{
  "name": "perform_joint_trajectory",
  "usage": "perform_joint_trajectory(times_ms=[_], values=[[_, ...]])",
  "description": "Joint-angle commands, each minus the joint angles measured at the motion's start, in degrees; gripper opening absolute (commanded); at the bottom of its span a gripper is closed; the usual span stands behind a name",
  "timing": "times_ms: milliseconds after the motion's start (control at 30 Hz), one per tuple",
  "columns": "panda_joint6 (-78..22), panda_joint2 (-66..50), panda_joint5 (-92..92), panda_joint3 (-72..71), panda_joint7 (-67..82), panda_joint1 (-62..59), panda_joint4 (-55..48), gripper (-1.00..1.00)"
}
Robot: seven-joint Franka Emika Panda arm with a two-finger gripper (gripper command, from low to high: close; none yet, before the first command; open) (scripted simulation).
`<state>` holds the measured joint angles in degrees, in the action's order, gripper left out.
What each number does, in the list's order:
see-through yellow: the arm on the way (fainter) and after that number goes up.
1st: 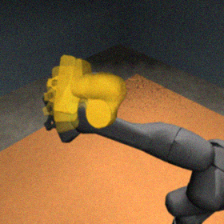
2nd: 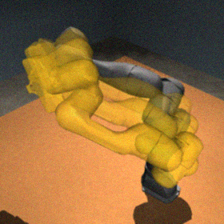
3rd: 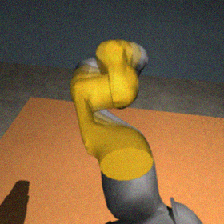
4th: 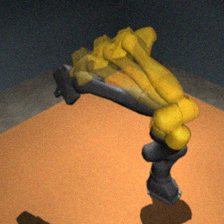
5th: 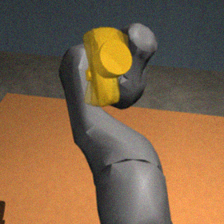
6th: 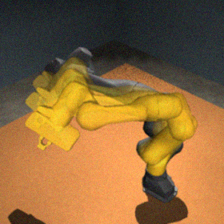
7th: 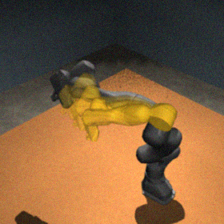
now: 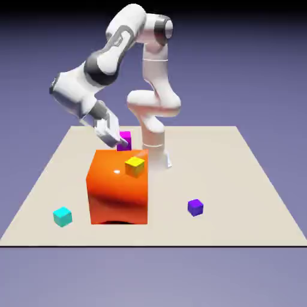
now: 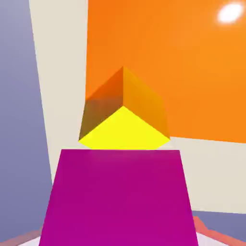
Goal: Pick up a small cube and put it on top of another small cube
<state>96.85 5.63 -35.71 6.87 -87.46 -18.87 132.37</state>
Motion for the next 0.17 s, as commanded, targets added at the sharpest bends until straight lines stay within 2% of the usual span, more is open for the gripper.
perform_joint_trajectory(times_ms=[0,33,133], values=[[1.88,-0.12,-0.50,-0.48,0.46,0.19,1.73,-1.00],[1.88,-0.12,-0.50,-0.48,0.46,0.19,1.73,1.00],[-2.73,0.16,0.94,0.68,-0.67,-0.83,-2.42,1.00]])
